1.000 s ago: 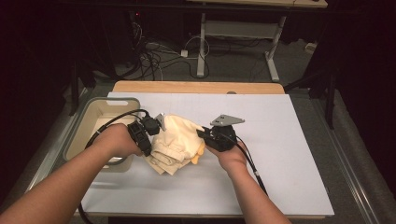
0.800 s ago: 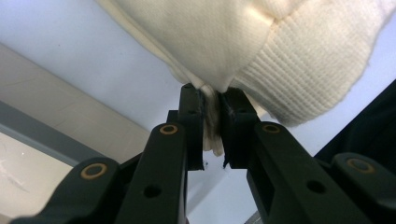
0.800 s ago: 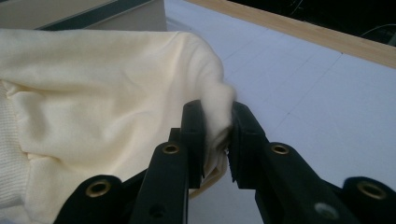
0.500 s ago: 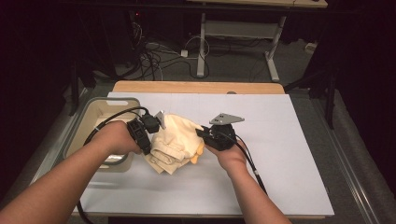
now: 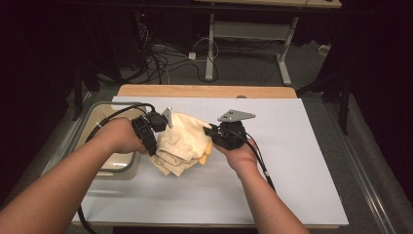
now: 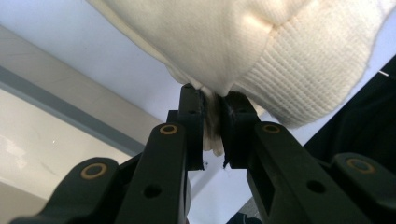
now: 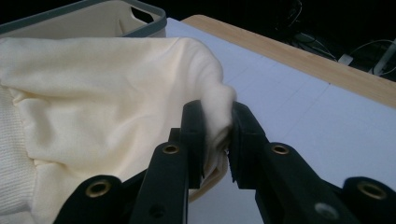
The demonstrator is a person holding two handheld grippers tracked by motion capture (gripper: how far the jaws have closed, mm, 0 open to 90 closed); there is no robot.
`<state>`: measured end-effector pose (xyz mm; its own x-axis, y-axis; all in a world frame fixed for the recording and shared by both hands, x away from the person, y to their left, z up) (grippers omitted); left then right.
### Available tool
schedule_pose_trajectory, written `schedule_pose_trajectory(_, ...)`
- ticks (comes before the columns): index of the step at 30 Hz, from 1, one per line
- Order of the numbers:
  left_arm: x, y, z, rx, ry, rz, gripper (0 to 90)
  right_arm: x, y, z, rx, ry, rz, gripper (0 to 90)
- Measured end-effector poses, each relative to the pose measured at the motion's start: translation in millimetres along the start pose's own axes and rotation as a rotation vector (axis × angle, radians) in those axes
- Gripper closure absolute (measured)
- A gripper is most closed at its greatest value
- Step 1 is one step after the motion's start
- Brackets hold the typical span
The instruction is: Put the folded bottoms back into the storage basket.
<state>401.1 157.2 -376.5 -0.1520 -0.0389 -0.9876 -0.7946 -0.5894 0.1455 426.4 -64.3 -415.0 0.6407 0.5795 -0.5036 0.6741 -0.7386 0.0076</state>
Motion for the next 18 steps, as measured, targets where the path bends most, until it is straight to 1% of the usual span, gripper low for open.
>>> schedule_pose_trajectory(4, -8.9, -4.1, 3.2, -0.011, -0.004, -0.016, 78.4, 0.9, -1.1, -8.2, 0.000, 0.009, -0.002, 80.0)
schedule_pose_trajectory(9, -16.4, -9.7, 11.4, -0.031, -0.002, -0.027, 78.4, 5.8, -6.9, -19.7, -0.019, 0.025, -0.004, 80.0)
schedule_pose_trajectory(14, -21.9, -16.5, 23.3, -0.056, -0.003, -0.052, 78.5, 13.3, -16.0, -32.5, -0.037, 0.031, -0.014, 80.0)
schedule_pose_trajectory(18, -25.6, -22.2, 34.9, -0.079, -0.002, -0.063, 78.4, 20.9, -25.0, -42.3, -0.047, 0.035, -0.027, 80.0)
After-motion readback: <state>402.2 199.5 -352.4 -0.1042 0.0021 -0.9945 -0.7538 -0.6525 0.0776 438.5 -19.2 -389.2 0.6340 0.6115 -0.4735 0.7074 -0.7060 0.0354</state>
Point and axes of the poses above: each handheld gripper's, and its own axes: x roughly forward along the jaws, z roughly out of its underside, y roughly to its right, the point moved 4 cm from there along x, roughly forward along the jaws, and after that the axes turned 5 degrees about z, right-handed, at the moved point
